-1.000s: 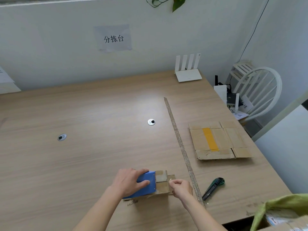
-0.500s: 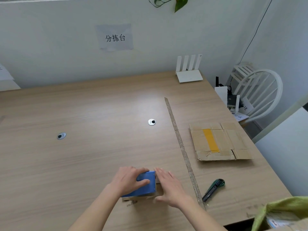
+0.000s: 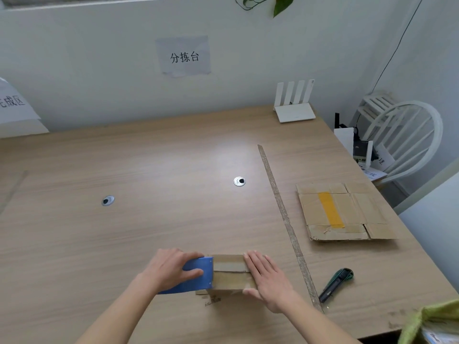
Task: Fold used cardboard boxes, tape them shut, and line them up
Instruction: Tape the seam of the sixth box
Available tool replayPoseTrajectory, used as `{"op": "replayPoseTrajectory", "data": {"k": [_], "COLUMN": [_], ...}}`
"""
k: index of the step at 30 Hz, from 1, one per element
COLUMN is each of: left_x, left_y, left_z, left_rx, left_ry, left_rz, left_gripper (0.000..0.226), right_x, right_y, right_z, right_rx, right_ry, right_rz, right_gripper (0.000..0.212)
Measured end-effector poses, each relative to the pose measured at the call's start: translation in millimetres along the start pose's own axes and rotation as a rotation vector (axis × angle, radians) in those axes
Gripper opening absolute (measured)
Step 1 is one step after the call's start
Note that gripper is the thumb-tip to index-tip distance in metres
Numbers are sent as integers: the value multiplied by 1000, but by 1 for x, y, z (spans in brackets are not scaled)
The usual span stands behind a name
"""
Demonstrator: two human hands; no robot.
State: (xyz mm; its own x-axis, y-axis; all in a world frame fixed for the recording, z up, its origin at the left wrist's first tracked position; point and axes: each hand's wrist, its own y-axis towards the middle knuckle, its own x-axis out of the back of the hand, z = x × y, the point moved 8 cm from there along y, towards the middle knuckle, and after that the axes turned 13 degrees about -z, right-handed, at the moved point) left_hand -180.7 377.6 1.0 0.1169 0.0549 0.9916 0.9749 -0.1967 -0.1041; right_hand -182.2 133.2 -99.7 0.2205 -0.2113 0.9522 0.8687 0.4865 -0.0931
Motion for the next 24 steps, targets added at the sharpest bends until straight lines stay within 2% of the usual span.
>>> {"op": "replayPoseTrajectory", "data": {"k": [3,11,24], "left_x": [-2,-15,-33], "left_y": [-10,-3,13], "left_z": [28,37,52], "left_rx": [39,41,63], "left_ry": [-22,-59,-167], "left_rz": [-11,60,185], "left_gripper": [57,54,55], "right_x": [3,-7,-12], "right_y": [3,5,3], "right_z": [1,-1,-4], "right_rx": [-14,68,114], "right_ry": [-48,-152,-205], "right_rz": [-43,10,-27], "right_gripper": [90,87,85]}}
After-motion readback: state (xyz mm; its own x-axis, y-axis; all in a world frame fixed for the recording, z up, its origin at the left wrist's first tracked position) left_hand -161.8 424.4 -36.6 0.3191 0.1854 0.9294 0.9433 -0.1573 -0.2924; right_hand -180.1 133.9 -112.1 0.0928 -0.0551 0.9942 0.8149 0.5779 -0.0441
